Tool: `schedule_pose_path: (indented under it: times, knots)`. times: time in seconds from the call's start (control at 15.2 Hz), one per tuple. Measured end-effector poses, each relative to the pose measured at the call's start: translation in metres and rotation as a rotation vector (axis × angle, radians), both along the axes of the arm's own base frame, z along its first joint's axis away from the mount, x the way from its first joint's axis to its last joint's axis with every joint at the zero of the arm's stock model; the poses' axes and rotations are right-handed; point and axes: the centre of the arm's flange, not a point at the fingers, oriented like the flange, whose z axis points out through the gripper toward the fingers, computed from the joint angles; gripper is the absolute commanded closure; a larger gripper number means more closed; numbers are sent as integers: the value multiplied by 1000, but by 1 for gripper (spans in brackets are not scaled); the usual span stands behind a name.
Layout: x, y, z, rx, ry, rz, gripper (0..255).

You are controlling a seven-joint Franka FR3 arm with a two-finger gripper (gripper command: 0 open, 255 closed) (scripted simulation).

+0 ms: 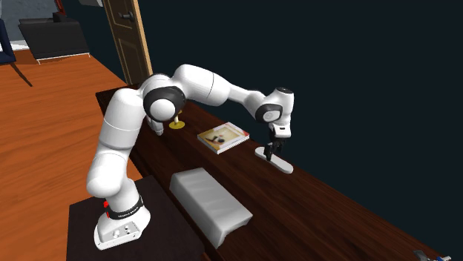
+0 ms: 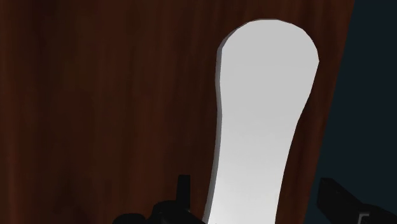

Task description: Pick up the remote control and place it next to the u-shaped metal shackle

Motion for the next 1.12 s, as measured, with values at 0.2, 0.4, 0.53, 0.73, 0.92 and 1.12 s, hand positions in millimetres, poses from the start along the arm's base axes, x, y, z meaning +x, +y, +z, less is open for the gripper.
schedule_pose_path:
  times: [0.2, 0.4, 0.53, 0.73, 0.92, 1.12]
  knots:
    - [0, 0, -16, 0, 0, -1, 0]
    - [0, 1, -19, 0, 0, -1, 0]
    - [0, 1, -19, 0, 0, -1, 0]
    - [0, 1, -18, 0, -1, -1, 255]
    - [0, 1, -18, 0, -1, -1, 255]
    - [0, 1, -18, 0, -1, -1, 255]
